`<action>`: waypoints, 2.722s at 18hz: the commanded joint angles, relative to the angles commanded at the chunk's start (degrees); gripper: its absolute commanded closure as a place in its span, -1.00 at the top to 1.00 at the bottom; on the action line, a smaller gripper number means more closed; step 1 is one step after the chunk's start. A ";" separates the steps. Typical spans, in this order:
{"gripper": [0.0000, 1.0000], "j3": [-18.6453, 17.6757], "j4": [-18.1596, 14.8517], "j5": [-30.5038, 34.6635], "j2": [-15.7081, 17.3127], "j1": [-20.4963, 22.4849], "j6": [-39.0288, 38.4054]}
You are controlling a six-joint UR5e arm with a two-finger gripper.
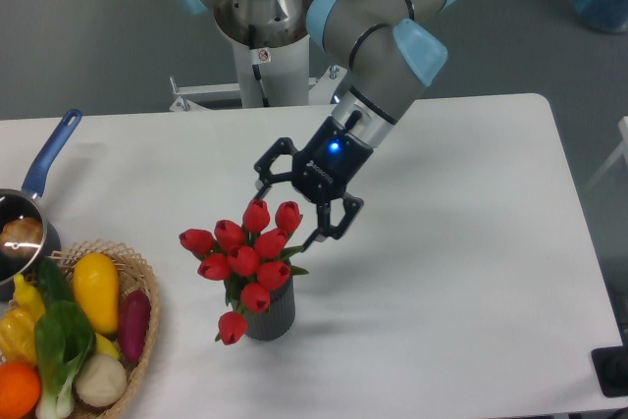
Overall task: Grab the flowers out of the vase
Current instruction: 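Lower the gripper around the tulip stems and close it, then lift the gripped tulips straight up out of the grey vase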
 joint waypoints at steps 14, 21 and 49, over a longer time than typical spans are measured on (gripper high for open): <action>-0.08 3.78 0.26 -0.27 -3.34 -0.44 -0.79; -1.00 3.69 0.26 -0.18 -2.47 -0.09 -1.14; -1.00 14.15 0.26 -4.57 10.18 3.77 -13.01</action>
